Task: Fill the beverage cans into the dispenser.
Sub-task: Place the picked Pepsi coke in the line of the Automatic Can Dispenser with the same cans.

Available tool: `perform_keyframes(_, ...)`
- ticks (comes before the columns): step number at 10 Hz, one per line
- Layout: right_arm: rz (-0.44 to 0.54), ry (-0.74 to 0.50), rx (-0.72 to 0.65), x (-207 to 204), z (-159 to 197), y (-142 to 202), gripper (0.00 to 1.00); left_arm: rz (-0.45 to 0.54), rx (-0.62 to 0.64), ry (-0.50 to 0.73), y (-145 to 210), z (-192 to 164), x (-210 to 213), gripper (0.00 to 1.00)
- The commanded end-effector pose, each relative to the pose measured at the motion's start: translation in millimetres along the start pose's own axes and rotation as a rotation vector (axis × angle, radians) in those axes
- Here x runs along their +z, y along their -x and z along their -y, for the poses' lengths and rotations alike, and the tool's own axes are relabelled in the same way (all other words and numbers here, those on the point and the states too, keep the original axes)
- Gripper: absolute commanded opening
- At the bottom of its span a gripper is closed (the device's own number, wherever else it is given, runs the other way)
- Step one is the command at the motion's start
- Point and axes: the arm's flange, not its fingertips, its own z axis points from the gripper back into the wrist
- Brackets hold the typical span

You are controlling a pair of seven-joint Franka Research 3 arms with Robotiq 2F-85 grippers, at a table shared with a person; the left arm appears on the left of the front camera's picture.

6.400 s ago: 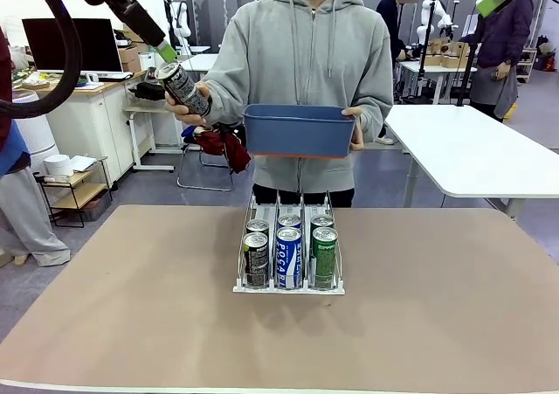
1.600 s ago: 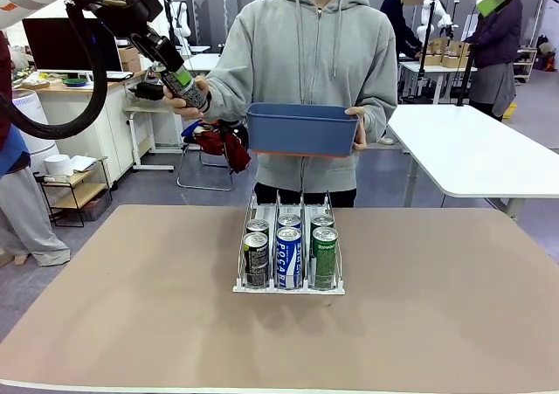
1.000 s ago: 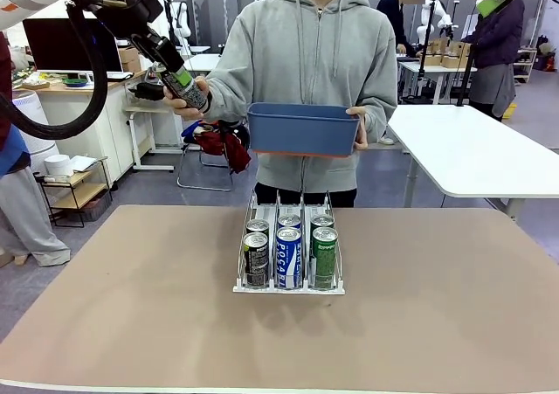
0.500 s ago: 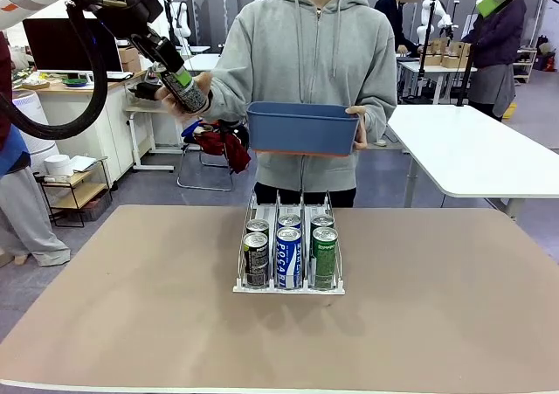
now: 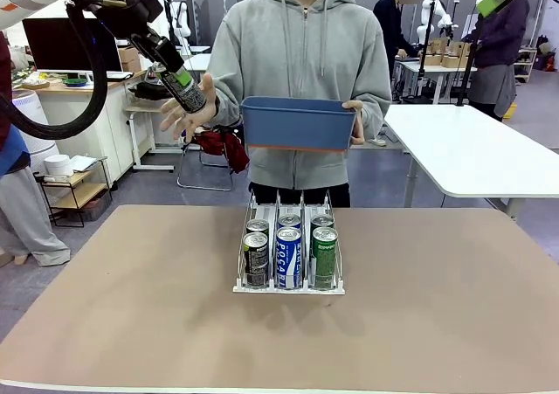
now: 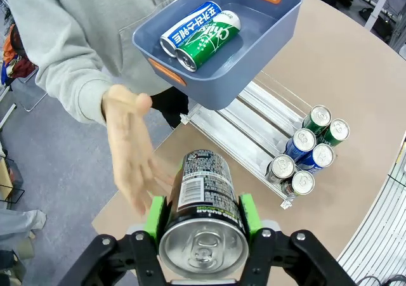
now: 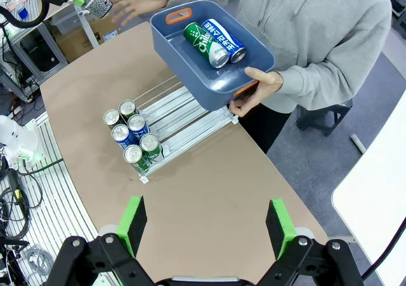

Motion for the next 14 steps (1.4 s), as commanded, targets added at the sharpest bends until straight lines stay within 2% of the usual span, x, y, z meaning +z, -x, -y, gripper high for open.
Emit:
perform_keyframes(1,0.002,-0.005,-0.012,0.8,-1.1,0.3,1.0,0.002,-0.01,-0.004,1.1,-1.5,2.3,0.38)
perform_keyframes(8,0.002,-0.005,-0.012,0.8,-1.1,0.3,1.0,0.002,-0.01,-0.004,1.1,-1.5,2.3,0.38)
perform_keyframes(9,0.002,-0.005,-0.012,0.8,-1.1,0.3,1.0,0.0,0.0,0.0,0.0,0.0,0.0,0.58)
perform_keyframes(11,0.002,-0.005,-0.012,0.8,-1.1,0.3,1.0,-0.082,0.125,-0.017,2.9,24.7,0.7,0.58)
perform_keyframes(13,0.002,-0.005,-0.012,0.8,-1.1,0.3,1.0,-0.133,0.16,-0.018,9.2,68.1,-2.3,0.58)
perform_keyframes(14,0.002,-0.005,-0.012,0.8,-1.1,0.3,1.0,-0.165,0.109,-0.012,16.4,87.4,-8.1,0.58)
